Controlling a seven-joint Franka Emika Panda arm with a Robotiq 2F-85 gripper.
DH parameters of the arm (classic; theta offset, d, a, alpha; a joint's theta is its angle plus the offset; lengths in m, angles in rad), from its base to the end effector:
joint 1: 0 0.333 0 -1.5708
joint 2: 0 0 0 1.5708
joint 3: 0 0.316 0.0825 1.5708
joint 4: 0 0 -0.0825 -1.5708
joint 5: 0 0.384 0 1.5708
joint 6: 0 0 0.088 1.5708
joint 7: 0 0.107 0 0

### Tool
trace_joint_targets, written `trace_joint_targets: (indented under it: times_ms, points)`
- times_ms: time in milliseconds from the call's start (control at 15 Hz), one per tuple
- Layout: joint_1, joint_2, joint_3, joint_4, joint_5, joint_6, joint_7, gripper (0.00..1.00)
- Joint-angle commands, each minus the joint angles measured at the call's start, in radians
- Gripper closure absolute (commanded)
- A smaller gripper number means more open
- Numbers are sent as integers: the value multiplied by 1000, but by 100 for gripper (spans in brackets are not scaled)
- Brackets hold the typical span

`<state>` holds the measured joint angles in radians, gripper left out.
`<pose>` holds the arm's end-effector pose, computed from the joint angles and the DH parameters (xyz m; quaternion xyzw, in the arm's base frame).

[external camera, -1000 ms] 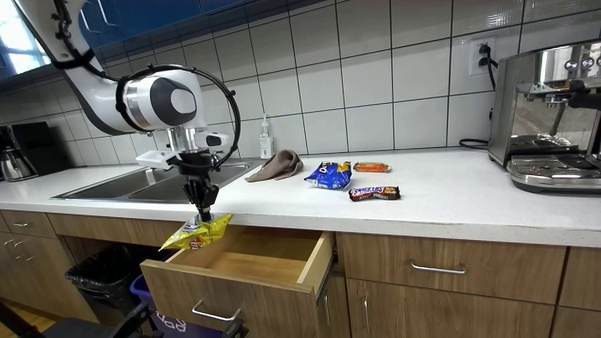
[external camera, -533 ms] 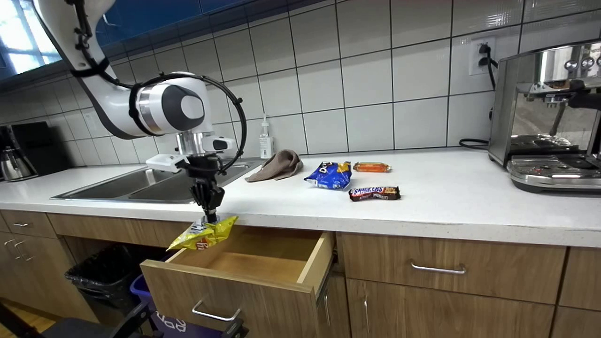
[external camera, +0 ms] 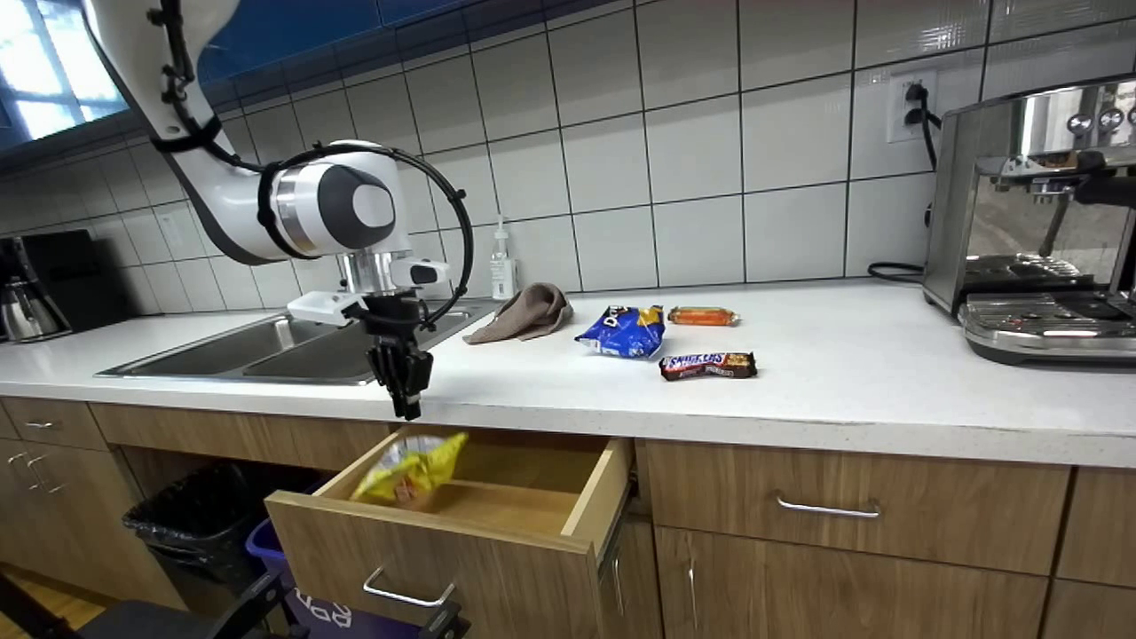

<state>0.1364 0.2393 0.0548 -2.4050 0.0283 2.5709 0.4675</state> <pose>0.4817 0.0936 0.2093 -0.9879 0.1502 0.0391 0.0012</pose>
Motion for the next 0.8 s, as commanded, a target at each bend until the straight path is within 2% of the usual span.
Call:
trace_joint_targets:
  times_ms: [0,333,400,733]
  points:
    - [13,-6,-22,17,-9,-11,26,45]
    - [-2,-59,-32,0,6,-42,1,6]
    - [-4,-71,-35,-4,4,-48,-2,1]
    - [-25,-127,-50,-10,3,-81,-17,0]
